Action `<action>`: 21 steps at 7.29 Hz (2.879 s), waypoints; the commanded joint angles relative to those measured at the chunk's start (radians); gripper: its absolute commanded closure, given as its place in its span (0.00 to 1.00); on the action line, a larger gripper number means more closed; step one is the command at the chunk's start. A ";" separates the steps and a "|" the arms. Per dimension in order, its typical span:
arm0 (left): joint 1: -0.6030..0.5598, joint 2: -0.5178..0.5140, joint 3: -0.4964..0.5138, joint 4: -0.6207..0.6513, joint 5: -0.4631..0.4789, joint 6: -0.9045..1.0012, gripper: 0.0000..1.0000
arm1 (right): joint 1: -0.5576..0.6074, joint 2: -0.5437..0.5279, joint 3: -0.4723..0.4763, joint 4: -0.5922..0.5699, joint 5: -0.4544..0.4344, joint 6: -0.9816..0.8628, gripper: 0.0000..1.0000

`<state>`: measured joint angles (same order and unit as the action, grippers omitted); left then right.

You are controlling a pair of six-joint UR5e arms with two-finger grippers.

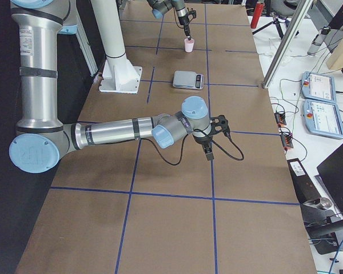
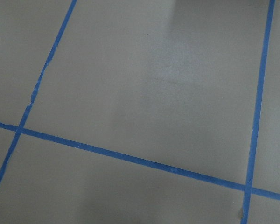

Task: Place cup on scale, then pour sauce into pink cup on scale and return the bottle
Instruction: 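Lift the pink cup with the left gripper and carry it over the scale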

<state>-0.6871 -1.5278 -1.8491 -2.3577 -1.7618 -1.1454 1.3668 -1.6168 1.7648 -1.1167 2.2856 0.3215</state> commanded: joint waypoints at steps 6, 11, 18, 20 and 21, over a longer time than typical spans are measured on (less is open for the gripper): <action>0.001 -0.253 -0.174 0.489 0.005 -0.005 1.00 | 0.000 0.000 0.001 0.000 0.000 0.005 0.00; 0.139 -0.813 0.133 0.779 0.079 -0.308 1.00 | 0.000 0.000 0.001 0.000 0.000 0.007 0.00; 0.185 -0.832 0.156 0.770 0.110 -0.335 1.00 | 0.000 -0.002 0.002 0.000 0.000 0.002 0.00; 0.217 -0.790 0.119 0.770 0.117 -0.335 1.00 | 0.002 -0.006 0.002 0.000 0.000 -0.001 0.00; 0.236 -0.778 0.120 0.769 0.117 -0.336 1.00 | 0.000 -0.006 0.002 0.000 0.000 -0.001 0.00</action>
<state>-0.4718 -2.3220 -1.7231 -1.5886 -1.6459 -1.4807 1.3674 -1.6220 1.7672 -1.1167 2.2856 0.3214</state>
